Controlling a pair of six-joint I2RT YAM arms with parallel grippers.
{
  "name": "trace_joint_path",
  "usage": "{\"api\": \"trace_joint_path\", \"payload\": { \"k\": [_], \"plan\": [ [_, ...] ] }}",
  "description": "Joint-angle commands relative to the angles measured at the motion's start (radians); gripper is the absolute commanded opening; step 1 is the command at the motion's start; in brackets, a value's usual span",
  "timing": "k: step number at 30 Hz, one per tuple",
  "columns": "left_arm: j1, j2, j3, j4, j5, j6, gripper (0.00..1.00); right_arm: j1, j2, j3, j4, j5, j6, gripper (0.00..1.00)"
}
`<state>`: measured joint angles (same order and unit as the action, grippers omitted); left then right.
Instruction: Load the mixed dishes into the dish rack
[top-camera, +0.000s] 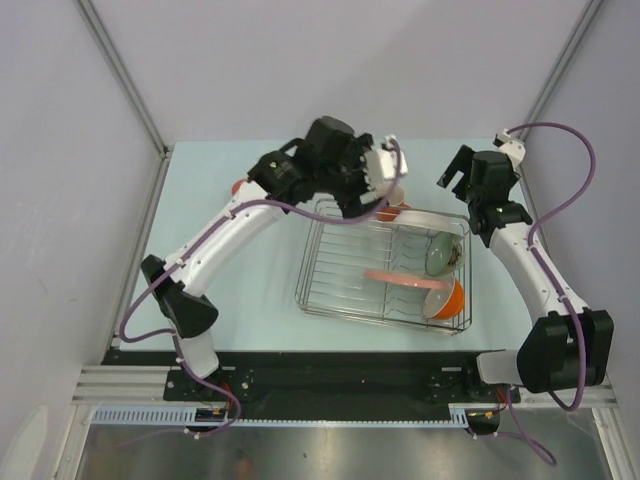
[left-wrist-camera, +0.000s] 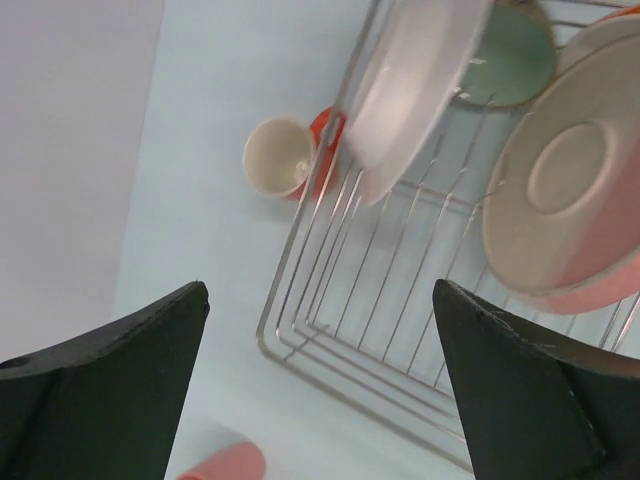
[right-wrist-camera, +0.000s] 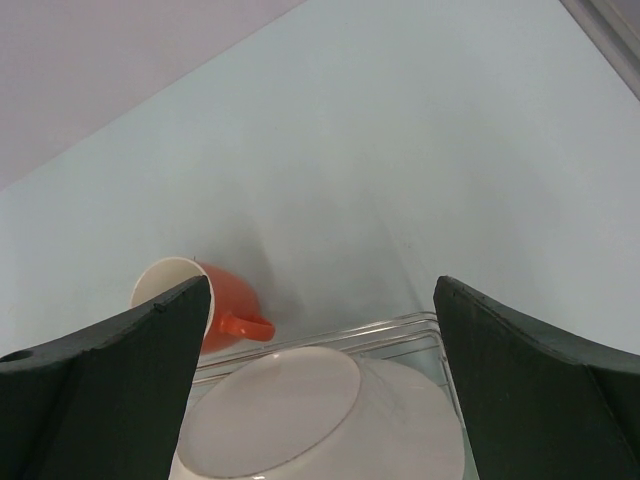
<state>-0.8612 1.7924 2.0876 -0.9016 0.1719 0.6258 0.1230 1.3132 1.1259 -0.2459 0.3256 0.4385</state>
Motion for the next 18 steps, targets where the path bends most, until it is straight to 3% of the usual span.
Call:
{"api": "trace_joint_path", "payload": {
  "k": [1, 3, 9, 18],
  "plan": [
    [0.264, -0.008, -0.012, 0.108, 0.086, -0.190, 1.00, 0.017, 0.041, 0.002, 0.108, 0.001, 0.012, 1.00],
    [0.386, 0.016, -0.040, 0.168, 0.066, -0.236, 1.00, 0.024, 0.060, 0.002, 0.122, 0.001, 0.012, 1.00],
    [0.585, 0.096, -0.176, 0.311, -0.052, -0.389, 0.98, 0.029, 0.090, 0.002, 0.137, 0.013, 0.008, 1.00],
    [0.697, 0.090, -0.377, 0.496, -0.123, -0.514, 0.96, 0.050, 0.247, 0.009, 0.220, -0.033, -0.006, 1.00]
  ]
}}
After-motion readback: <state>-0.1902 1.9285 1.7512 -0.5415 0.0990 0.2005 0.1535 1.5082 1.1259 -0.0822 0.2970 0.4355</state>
